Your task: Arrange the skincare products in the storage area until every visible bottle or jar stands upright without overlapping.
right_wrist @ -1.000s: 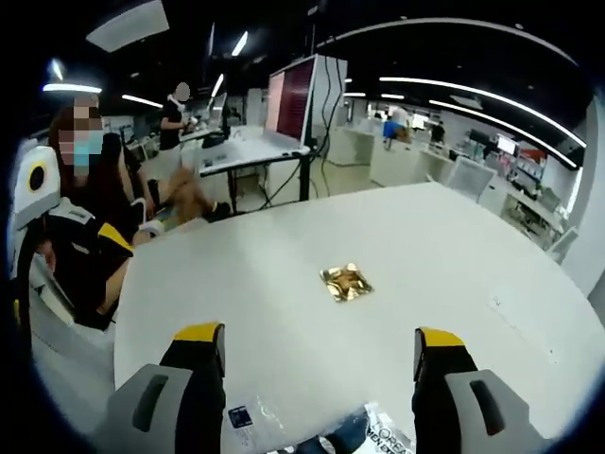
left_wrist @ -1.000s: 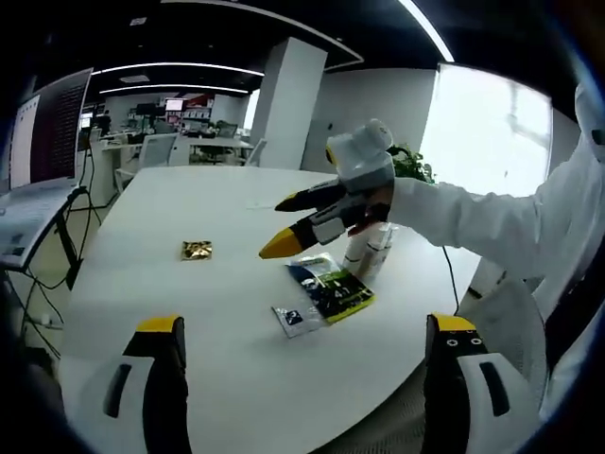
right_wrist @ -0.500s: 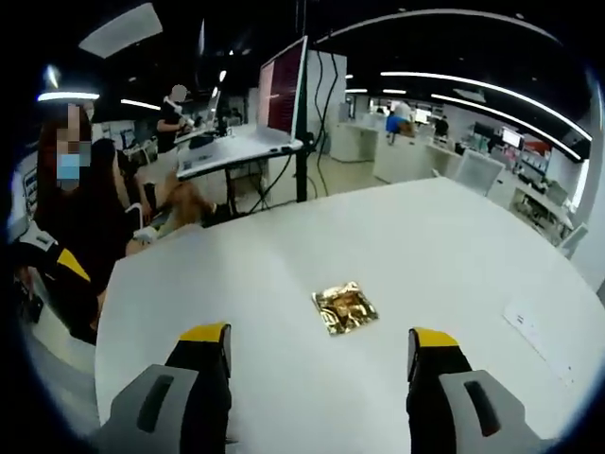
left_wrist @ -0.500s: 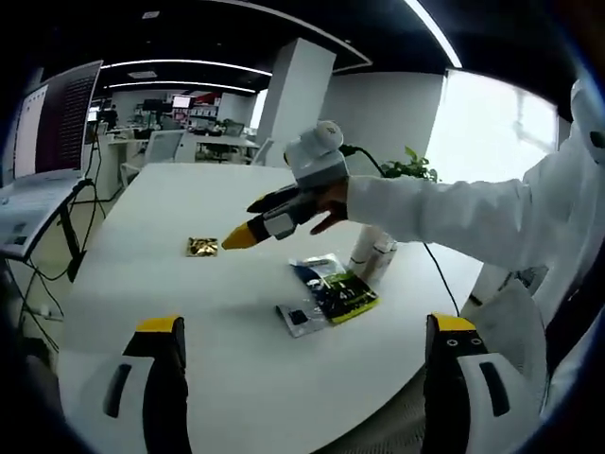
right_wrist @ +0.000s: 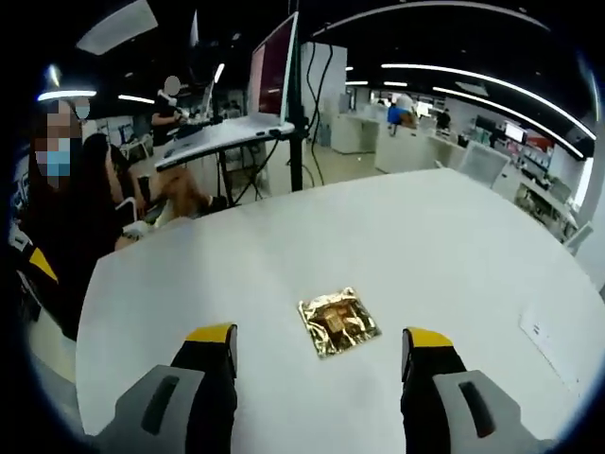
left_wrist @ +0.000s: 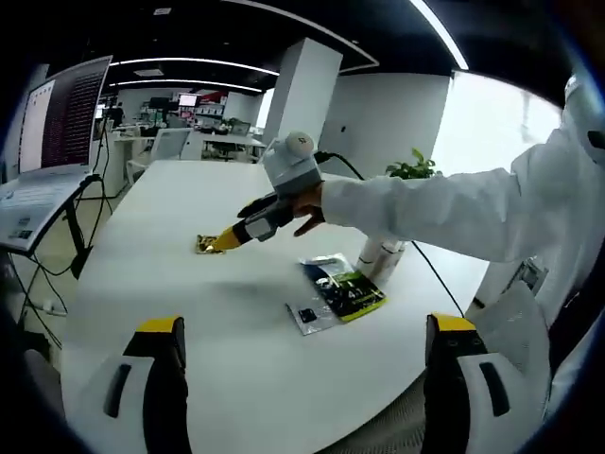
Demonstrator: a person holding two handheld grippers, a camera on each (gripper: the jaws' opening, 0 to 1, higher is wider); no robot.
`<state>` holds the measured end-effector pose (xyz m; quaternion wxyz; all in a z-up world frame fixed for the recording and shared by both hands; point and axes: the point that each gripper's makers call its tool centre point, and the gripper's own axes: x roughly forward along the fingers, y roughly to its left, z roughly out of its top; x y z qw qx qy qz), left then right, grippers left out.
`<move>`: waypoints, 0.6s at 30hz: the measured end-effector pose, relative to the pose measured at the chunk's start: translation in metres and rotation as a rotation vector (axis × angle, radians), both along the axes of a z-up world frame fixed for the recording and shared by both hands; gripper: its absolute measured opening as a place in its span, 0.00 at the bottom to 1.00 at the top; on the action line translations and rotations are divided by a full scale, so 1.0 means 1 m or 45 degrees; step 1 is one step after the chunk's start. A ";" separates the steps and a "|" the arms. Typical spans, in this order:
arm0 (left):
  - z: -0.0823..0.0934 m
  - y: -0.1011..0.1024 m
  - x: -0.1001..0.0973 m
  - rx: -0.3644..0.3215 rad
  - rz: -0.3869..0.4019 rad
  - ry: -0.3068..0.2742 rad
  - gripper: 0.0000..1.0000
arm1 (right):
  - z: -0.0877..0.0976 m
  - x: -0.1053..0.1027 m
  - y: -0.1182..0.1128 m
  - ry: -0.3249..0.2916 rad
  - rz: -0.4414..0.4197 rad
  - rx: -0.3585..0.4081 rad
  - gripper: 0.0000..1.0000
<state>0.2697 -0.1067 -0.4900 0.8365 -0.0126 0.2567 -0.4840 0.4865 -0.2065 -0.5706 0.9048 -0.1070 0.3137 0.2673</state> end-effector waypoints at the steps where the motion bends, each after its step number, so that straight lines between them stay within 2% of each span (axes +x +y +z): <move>1: 0.000 0.000 0.000 0.001 0.001 0.003 0.99 | -0.002 0.005 0.002 0.001 0.004 -0.004 0.73; 4: -0.001 0.001 0.001 0.002 0.005 0.009 0.99 | -0.011 0.009 0.001 0.016 0.012 -0.023 0.72; 6: -0.002 0.001 0.002 0.000 0.009 0.014 0.99 | -0.020 0.020 -0.002 0.041 0.020 -0.037 0.70; 8: -0.002 0.003 0.004 0.000 0.012 0.014 0.99 | -0.023 0.013 -0.001 0.061 0.025 -0.041 0.68; 10: -0.002 0.003 0.005 -0.004 0.020 0.018 0.99 | -0.030 0.021 -0.003 0.069 0.015 -0.023 0.67; 14: -0.002 0.002 0.006 -0.005 0.018 0.021 0.99 | -0.033 0.022 -0.001 0.078 0.017 -0.014 0.65; 18: -0.003 0.003 0.008 -0.008 0.023 0.028 0.99 | -0.038 0.034 0.002 0.077 0.028 -0.003 0.62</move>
